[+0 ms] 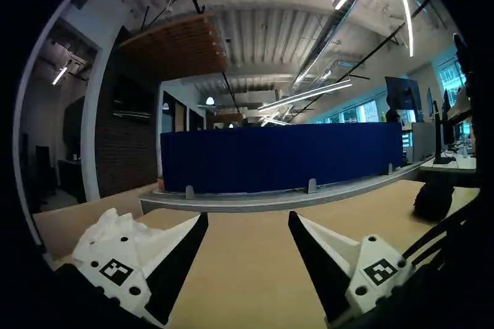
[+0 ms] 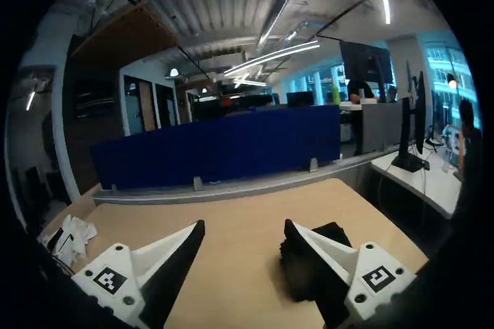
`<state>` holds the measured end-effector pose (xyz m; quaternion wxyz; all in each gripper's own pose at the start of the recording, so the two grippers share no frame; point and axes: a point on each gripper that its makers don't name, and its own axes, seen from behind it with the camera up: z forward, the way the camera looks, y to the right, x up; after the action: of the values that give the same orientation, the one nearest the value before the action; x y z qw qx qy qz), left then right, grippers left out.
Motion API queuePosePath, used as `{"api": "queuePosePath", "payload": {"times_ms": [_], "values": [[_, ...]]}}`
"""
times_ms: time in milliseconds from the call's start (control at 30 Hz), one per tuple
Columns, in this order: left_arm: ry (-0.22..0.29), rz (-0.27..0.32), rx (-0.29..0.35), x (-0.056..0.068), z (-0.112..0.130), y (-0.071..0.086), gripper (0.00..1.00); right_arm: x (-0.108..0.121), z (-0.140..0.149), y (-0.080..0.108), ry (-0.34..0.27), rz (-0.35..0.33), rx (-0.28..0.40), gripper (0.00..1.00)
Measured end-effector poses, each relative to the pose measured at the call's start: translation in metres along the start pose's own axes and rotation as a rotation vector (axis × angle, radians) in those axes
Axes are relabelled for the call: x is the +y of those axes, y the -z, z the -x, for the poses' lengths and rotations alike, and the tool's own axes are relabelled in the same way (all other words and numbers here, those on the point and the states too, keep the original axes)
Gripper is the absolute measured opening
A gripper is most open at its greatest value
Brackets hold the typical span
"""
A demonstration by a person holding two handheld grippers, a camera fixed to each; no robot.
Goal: Fold towel
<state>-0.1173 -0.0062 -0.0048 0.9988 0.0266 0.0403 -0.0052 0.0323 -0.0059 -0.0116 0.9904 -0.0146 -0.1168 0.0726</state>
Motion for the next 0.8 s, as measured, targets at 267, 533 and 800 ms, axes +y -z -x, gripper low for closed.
{"api": "queuePosePath", "payload": {"times_ms": [267, 533, 800], "values": [[0.024, -0.015, -0.011, -0.01, 0.036, -0.002, 0.96, -0.018, 0.0, -0.013, 0.038, -0.015, 0.012, 1.0], [0.04, -0.018, -0.026, -0.008, 0.06, -0.006, 0.96, -0.016, -0.01, -0.019, 0.063, -0.005, 0.021, 1.0], [0.036, -0.019, -0.035, -0.007, 0.071, -0.007, 0.96, -0.016, -0.016, -0.022, 0.072, -0.001, 0.034, 1.0]]}}
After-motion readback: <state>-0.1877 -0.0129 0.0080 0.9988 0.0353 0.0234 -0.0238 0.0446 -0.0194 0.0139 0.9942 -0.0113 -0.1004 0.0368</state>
